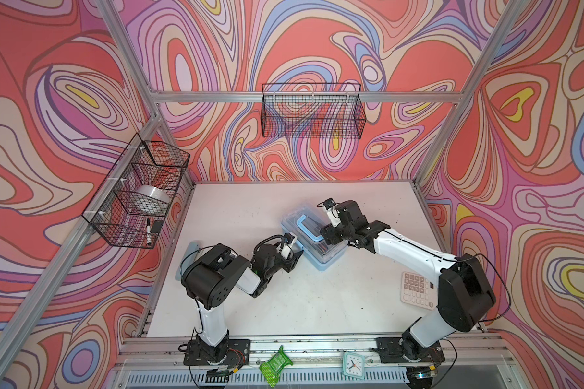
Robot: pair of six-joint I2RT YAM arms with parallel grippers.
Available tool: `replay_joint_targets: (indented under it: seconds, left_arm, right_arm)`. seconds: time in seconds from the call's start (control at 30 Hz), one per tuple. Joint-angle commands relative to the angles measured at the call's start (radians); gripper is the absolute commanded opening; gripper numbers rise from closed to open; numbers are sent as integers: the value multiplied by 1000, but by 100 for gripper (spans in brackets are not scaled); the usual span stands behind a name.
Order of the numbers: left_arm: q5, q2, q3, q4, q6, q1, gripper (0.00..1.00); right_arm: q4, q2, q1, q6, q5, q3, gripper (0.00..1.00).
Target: Pack the tool kit
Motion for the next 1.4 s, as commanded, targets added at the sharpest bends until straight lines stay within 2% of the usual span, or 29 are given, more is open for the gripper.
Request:
replay_joint_targets:
  seconds: [0.0, 0.23, 0.37, 0.6, 0.73, 0.9, 1.13, 1.37]
  left_arm:
    - [15, 0, 9, 39, 25, 7, 62]
    - [15, -6, 6, 34, 31, 10, 62]
    - [14, -17, 1, 28, 32, 10, 62]
    - [19, -27, -4, 22, 33, 11, 62]
    - [20, -26, -5, 26, 31, 11, 61]
    - [28, -25, -6, 30, 32, 10, 60]
    - [38, -31, -22, 34, 34, 11, 60]
    - [47, -43, -42, 58, 20, 11, 60]
  right_arm:
    - [-48, 29, -15, -45, -24, 59, 83]
    - [-69, 102, -84, -108, -183, 132, 91]
    - [-103, 155, -97, -165, -267, 183, 92]
    - [-118, 203, -105, -201, -357, 215, 93]
    - [-131, 221, -105, -217, -370, 224, 92]
    - [-148, 251, -108, -253, -370, 236, 85]
    - [-212, 276, -107, -377, -400, 231, 72]
    - [-223, 287, -108, -393, -443, 223, 72]
